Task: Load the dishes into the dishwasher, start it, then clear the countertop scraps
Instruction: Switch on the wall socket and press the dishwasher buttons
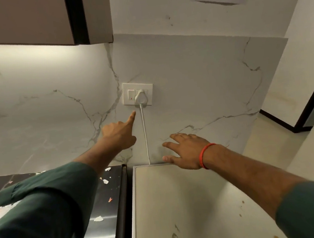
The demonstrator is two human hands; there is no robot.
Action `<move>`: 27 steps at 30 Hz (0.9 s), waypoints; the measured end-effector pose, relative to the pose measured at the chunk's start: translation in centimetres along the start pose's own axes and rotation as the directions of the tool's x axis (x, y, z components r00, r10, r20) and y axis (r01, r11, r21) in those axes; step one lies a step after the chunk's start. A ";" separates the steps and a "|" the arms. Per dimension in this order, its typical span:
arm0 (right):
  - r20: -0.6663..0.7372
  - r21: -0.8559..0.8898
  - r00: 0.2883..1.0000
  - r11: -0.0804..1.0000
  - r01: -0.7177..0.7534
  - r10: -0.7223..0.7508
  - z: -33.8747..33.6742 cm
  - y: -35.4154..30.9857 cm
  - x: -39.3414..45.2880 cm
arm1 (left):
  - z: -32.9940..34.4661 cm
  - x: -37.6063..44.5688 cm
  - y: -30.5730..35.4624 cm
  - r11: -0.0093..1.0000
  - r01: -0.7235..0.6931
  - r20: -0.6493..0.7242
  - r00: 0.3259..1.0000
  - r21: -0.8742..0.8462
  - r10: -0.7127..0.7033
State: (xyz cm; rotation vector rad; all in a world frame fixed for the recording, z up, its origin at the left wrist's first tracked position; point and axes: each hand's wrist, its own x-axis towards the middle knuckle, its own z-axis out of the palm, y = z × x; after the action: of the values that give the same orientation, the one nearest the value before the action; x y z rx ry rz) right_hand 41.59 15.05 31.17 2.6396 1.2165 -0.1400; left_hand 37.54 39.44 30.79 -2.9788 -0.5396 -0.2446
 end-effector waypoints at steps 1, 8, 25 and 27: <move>0.000 -0.001 1.000 1.000 0.005 -0.005 0.1 -0.3 -0.4 | -0.1 -0.5 0.3 1.000 -0.005 0.000 1.000 -0.012 0.005; 0.010 0.024 1.000 1.000 0.005 -0.005 1.2 -1.2 -3.4 | -0.1 -4.5 2.9 0.997 0.008 0.034 0.999 -0.076 -0.005; -0.079 0.135 0.997 0.991 0.017 -0.006 4.0 1.5 -17.2 | -0.6 -20.2 12.3 0.989 0.097 0.147 0.986 -0.114 -0.080; -0.081 0.187 0.997 0.982 0.013 0.003 5.2 1.9 -19.1 | -0.5 -22.6 13.7 0.992 0.089 0.175 0.982 -0.092 -0.071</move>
State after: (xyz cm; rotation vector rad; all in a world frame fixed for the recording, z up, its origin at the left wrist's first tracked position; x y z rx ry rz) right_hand 30.63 -1.53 29.91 2.8293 1.2947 -0.1570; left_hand 21.50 18.92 26.35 -3.0969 -0.6862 -0.0217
